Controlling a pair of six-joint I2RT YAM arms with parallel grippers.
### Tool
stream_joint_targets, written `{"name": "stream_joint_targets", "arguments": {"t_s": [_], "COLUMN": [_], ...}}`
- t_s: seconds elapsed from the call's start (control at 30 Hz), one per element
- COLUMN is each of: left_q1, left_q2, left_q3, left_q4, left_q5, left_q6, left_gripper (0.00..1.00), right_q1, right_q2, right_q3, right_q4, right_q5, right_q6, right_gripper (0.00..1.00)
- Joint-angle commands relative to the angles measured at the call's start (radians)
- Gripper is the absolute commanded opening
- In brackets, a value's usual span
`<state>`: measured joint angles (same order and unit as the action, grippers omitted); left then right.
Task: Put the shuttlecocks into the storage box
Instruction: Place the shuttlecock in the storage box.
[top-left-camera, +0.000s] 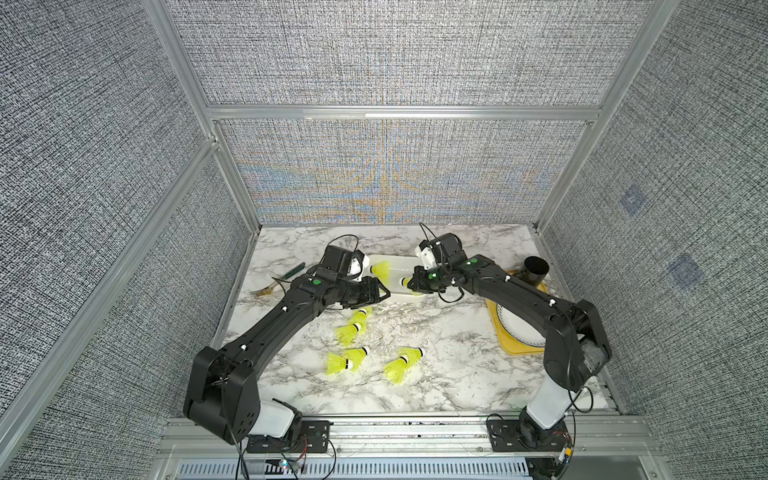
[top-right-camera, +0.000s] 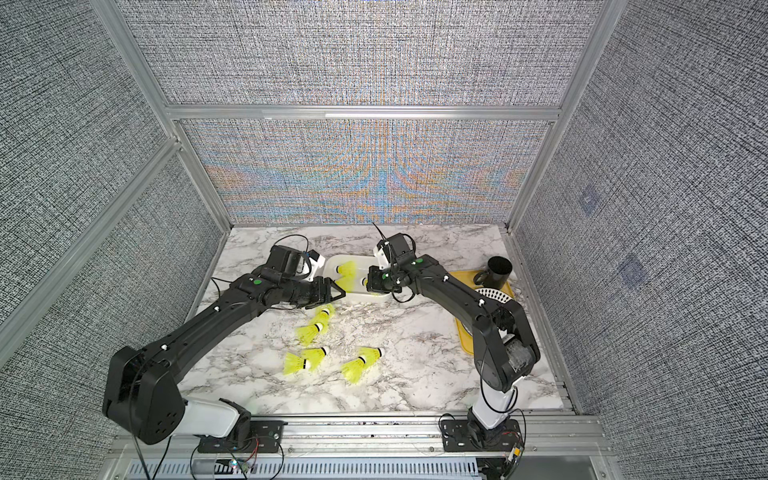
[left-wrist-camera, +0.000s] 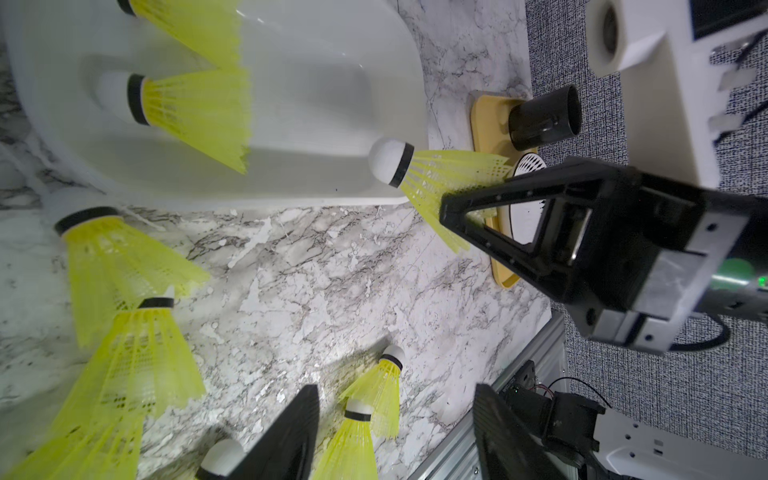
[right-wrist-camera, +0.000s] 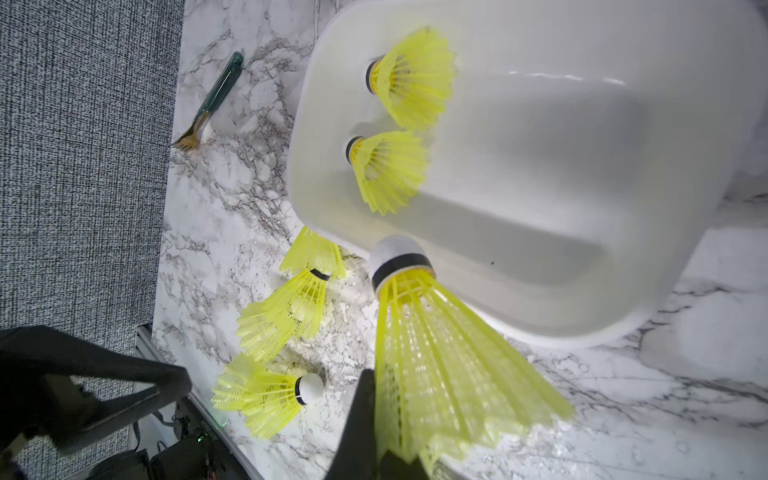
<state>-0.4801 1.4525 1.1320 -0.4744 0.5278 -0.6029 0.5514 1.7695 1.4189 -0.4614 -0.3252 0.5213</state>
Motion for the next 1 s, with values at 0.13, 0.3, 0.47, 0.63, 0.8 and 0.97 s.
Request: {"name": "stream_joint_targets", "arguments": {"t_s": [0.13,0.3,0.47,0.63,0.8,0.97], "left_q1": [0.004,0.01,0.023,0.04,0.044,0.044], "left_q2": [0.123,0.173,0.215,0.243,0.252,0.249], "left_q3": [0.152,0.216,0.262,0.291,0.292,0.284], "left_q4": [-0.062,-0.095,-0.124,-0.15,-0.166,-0.185], "left_q5": [-0.033,-0.095,-0.122,-0.133,-0.134,-0.146], "left_q6": [0.025,0.025,0.047,0.067,0.079,0.09], "left_gripper": [0.61,0.6,0.59,0.59,0.59,0.59], "right_q1": [-0.028,-0.034,-0.044,-0.054,-0.057,-0.057], "right_q2": [0.143,0.252,0.35,0.423,0.48,0.51], "right_q3": [0.144,0.252,0.356,0.437,0.494,0.521], "right_q4": [-0.028,-0.03,-0.039,-0.062,-0.09,-0.084], "right_q5": [-0.016,-0.026,-0.04,-0.058,-0.076,-0.093], "right_q6": [-0.092,-0.135,-0.177,-0.221,-0.273,-0.295], "right_gripper": [0.0,0.0,0.0,0.0,0.0,0.0]}}
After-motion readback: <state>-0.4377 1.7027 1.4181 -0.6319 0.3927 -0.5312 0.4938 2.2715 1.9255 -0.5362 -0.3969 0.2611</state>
